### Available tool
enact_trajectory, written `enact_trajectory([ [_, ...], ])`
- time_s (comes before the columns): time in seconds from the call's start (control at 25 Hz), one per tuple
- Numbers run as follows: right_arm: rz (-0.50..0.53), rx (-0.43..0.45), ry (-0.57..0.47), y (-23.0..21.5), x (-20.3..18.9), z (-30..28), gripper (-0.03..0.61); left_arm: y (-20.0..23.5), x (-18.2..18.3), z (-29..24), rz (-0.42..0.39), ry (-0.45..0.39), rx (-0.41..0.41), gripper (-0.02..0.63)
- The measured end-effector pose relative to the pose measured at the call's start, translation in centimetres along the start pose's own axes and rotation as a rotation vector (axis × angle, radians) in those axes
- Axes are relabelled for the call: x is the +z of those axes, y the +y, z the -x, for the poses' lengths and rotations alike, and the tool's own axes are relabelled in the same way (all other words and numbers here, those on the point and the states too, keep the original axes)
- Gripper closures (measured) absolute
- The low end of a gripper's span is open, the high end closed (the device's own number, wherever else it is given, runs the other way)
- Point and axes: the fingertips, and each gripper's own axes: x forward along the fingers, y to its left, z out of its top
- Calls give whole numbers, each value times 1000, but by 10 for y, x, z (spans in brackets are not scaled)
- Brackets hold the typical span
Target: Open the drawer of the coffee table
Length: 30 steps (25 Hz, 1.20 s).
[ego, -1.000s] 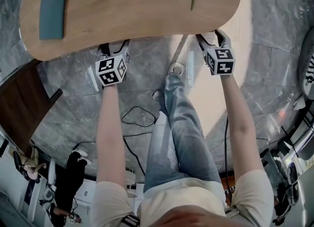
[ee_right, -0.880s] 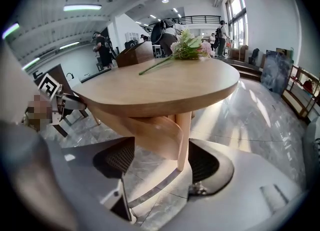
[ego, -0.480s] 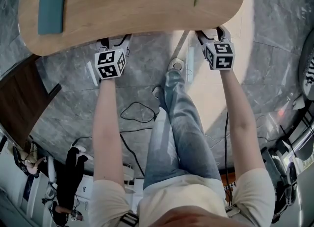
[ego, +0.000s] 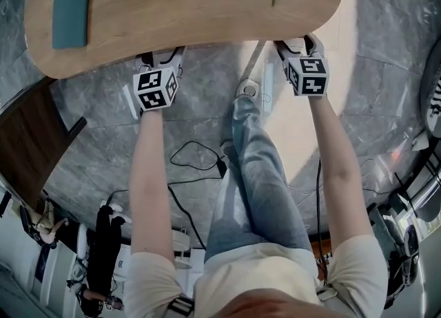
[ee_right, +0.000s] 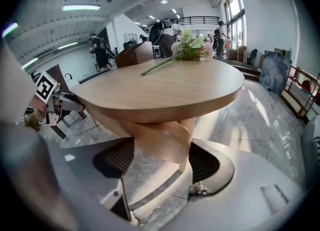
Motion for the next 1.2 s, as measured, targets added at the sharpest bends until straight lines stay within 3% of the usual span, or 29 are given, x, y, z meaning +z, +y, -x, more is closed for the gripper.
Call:
enact_trajectory([
  [0.36, -6, -5, 1, 6, -10, 8, 238, -3, -9, 8, 0, 0, -7, 224],
  [1.04, -33, -8, 61, 36, -74, 52, 238, -25, -70, 57, 4, 56, -6, 224],
  [1.2, -28, -20, 47, 43, -70, 61, 238, -29, -80, 65, 5, 60, -7, 224],
])
